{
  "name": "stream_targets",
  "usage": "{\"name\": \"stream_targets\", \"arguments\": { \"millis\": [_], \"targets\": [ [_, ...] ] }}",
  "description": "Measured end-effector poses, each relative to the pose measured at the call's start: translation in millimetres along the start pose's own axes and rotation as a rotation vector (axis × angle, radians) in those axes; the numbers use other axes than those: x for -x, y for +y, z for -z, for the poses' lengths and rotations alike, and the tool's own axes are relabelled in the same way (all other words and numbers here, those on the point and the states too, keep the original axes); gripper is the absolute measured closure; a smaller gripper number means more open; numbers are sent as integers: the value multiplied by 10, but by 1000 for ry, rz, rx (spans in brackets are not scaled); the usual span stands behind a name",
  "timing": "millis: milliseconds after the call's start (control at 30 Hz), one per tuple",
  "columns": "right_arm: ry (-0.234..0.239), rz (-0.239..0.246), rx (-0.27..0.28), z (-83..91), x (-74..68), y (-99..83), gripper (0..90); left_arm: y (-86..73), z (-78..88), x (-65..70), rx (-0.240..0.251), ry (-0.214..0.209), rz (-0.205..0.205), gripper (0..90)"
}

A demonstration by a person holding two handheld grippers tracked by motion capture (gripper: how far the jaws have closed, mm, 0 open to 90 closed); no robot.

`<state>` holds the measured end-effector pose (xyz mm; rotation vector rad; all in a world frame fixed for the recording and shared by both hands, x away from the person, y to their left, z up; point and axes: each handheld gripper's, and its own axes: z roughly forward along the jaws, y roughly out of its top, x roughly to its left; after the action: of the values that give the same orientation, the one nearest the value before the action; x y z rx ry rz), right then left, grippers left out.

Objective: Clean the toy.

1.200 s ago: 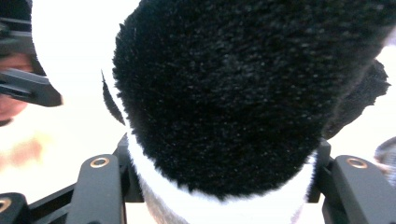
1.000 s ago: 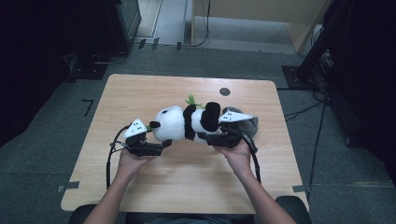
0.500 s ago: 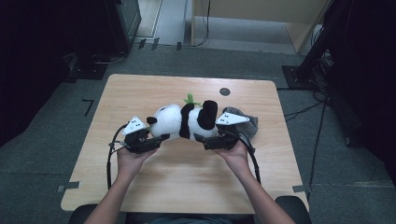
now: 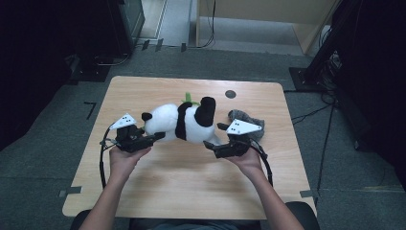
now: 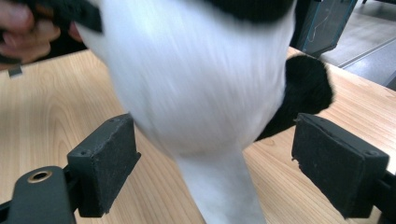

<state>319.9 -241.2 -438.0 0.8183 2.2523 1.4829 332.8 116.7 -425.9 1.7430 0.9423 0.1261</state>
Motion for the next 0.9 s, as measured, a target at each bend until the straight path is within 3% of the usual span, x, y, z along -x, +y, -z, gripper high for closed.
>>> {"name": "stream_targets", "arguments": {
  "millis": [33,133,167,200,233,333,433,500,600,733,833,900],
  "targets": [
    [6,7,-7,-10,-7,-8,140,9,-1,-2,-5,-28,26,498],
    [34,30,-27,-89,-62,-30,134,10,-55,39,-27,-75,48,492],
    [16,45,-33,-109,-82,-31,136,1,-94,63,-46,-71,53,489],
    [-44,57,-60,-136,-117,-33,171,-6,-115,71,-56,-65,49,482],
    [-61,58,-70,-141,-121,-37,216,-21,-147,81,-63,-45,37,464],
    [-88,20,-91,-156,-105,-60,295,-47,-198,94,-58,-13,15,359],
    [-84,-45,-96,-150,-66,-54,341,-113,-227,101,11,14,-62,255],
    [-65,-94,-98,-139,-40,-40,351,-140,-250,104,1,38,-91,224],
    [-56,-130,-115,-129,-26,-34,354,-160,-275,97,-28,41,-93,206],
    [-48,-160,-120,-100,-2,-25,347,-215,-278,85,-31,23,-68,207],
    [-48,-158,-111,-81,-13,-11,329,-224,-289,41,-57,-2,5,205],
    [-38,-190,-96,-67,2,-6,323,-228,-288,26,-69,-7,25,205]
  ]
}}
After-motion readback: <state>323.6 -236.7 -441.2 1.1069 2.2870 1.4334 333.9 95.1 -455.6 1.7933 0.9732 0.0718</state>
